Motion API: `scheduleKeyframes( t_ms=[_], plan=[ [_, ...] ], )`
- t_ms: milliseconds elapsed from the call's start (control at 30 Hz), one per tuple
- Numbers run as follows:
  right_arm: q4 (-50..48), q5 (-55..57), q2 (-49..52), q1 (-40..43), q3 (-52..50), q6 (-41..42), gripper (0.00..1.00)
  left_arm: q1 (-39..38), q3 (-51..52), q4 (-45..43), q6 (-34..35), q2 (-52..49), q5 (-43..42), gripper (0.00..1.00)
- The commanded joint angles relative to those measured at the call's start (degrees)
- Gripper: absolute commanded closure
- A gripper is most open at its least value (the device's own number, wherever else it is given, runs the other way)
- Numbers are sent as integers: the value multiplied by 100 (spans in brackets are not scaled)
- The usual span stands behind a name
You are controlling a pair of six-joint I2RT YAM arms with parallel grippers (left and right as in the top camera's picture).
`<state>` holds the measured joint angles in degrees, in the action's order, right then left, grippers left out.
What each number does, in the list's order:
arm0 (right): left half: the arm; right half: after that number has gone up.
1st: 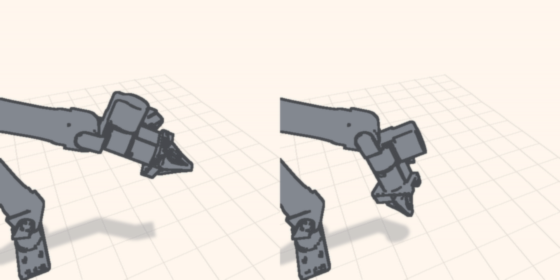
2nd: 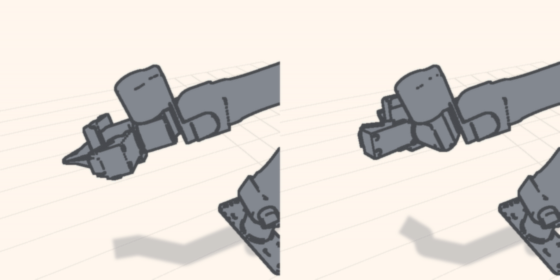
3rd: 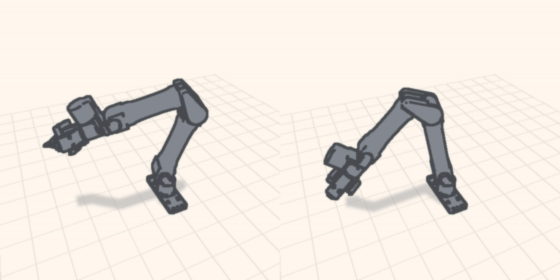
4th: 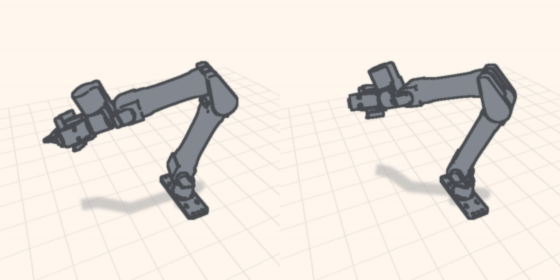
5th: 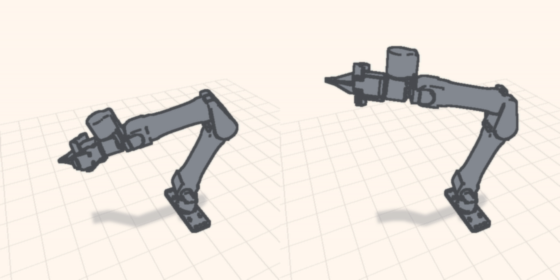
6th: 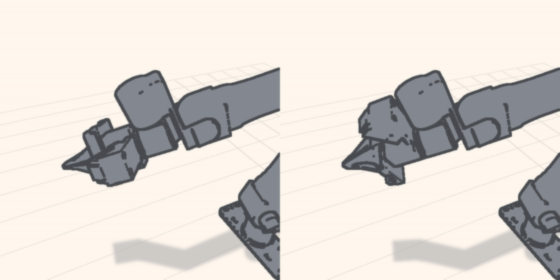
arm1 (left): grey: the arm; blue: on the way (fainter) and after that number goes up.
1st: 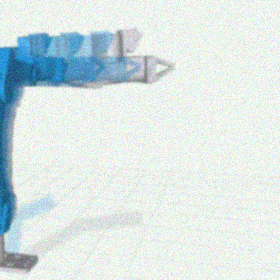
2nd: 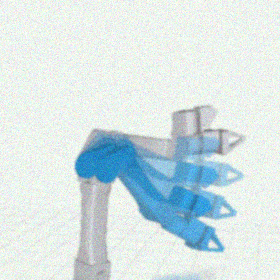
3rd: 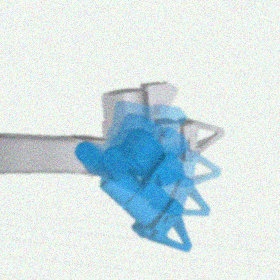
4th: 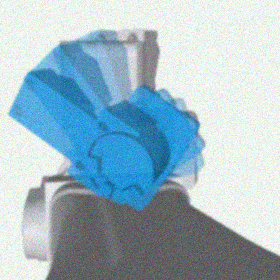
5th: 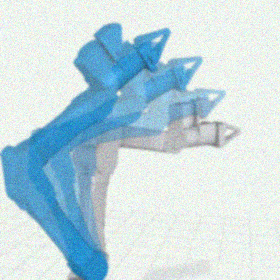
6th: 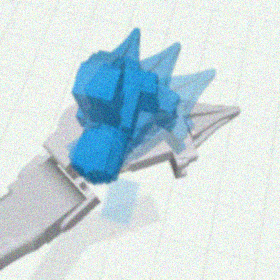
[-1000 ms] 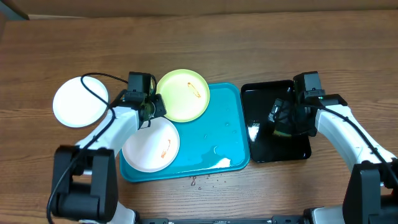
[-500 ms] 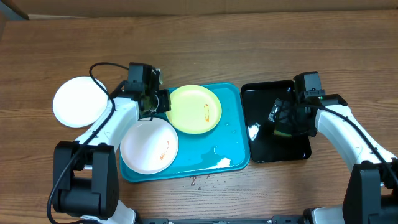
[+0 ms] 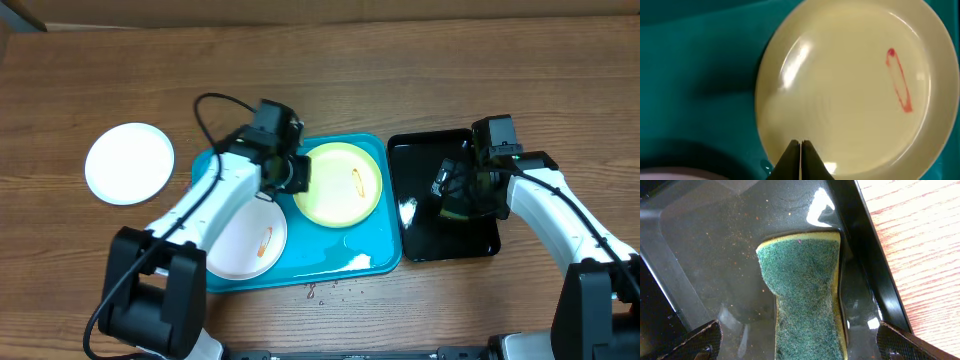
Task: Clean dirty plates on tray and stack at the side
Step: 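Grip the yellow plate rim with the left gripper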
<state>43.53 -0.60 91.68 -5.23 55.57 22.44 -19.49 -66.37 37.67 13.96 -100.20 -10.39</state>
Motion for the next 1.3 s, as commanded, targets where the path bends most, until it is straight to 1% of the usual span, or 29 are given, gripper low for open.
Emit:
scheduleKeyframes(
  t_ms=[0,33,67,167,367,533,567,633,700,767,833,933,1067,1167,1267],
  plan=[
    [-22,76,-9,17,-15,0,0,-306,-74,57,450,-9,1228,69],
    [-22,74,-9,17,-15,0,0,-313,-74,55,501,-9,1322,60],
    [-22,74,-9,17,-15,0,0,-313,-74,55,573,-9,1357,56],
    [-22,74,-9,17,-15,0,0,-262,-74,52,778,-11,1303,60],
    [-22,74,-9,17,-15,2,0,-278,-63,44,804,-175,1292,64],
    [-22,74,-9,17,-15,0,0,-264,-9,-55,1279,-629,1394,65],
    [-22,74,-9,17,-15,0,0,-260,-11,-94,1338,-721,1392,67],
    [-22,74,-9,17,-15,0,0,-260,-11,-170,1473,-815,1368,76],
    [-22,74,-9,17,-15,0,0,-262,-11,-275,1552,-815,1325,79],
    [-22,74,-9,17,-15,0,0,-273,-11,-481,1561,-811,1314,78],
    [-22,74,-9,17,-15,0,0,-267,-11,-529,1491,-813,1491,77],
    [-22,74,-9,17,-15,0,0,-254,-9,-402,1478,-815,1921,82],
    [-22,76,-9,17,-15,0,0,-264,-9,-402,1473,-815,1947,84],
    [-22,74,-9,17,-15,0,0,-249,-9,-385,1475,-815,2092,93],
    [-22,74,-9,17,-15,0,0,-249,-9,-304,1480,-815,2094,96]
  ],
)
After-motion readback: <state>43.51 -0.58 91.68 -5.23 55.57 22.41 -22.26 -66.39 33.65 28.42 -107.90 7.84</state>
